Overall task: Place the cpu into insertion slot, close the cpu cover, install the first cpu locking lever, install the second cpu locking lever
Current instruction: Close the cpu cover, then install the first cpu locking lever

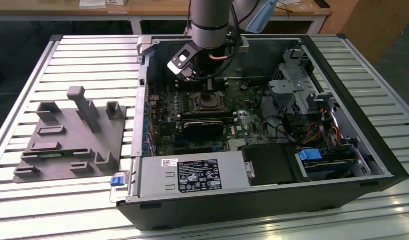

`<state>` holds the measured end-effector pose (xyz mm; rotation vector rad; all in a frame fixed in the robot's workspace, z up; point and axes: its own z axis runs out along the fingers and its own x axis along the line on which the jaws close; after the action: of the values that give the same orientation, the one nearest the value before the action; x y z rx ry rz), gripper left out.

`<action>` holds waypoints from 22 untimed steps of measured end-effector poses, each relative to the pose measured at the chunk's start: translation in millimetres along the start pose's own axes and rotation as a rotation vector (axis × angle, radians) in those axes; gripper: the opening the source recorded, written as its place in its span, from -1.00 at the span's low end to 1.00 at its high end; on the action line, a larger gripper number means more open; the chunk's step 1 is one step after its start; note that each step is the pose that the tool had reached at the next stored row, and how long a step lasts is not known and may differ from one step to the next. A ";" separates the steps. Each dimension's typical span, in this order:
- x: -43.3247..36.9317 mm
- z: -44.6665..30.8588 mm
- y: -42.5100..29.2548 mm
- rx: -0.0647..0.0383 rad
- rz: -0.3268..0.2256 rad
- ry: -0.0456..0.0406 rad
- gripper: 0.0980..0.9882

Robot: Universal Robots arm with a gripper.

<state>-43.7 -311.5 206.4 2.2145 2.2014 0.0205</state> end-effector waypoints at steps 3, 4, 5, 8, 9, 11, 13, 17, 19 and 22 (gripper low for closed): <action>0.0 0.1 3.5 0.000 0.000 0.0001 -0.95; 0.0 0.1 4.6 0.000 0.000 0.0001 -0.95; 0.0 0.1 5.6 0.000 0.000 0.0000 -0.95; 0.0 0.2 7.2 0.000 0.000 0.0000 -0.95; 0.0 0.2 7.3 0.000 0.000 0.0001 -0.95; 0.1 0.0 7.7 0.001 0.000 -0.0002 -0.95; 0.1 -0.5 7.7 0.000 0.000 -0.0002 -0.95; 0.0 -2.5 7.8 0.000 0.000 -0.0003 -0.95; 0.0 -3.7 7.9 0.000 0.000 -0.0004 -0.95; 0.0 -6.9 7.9 0.000 0.000 -0.0003 -0.95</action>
<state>-35.9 -311.6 213.5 2.2146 2.2014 0.0197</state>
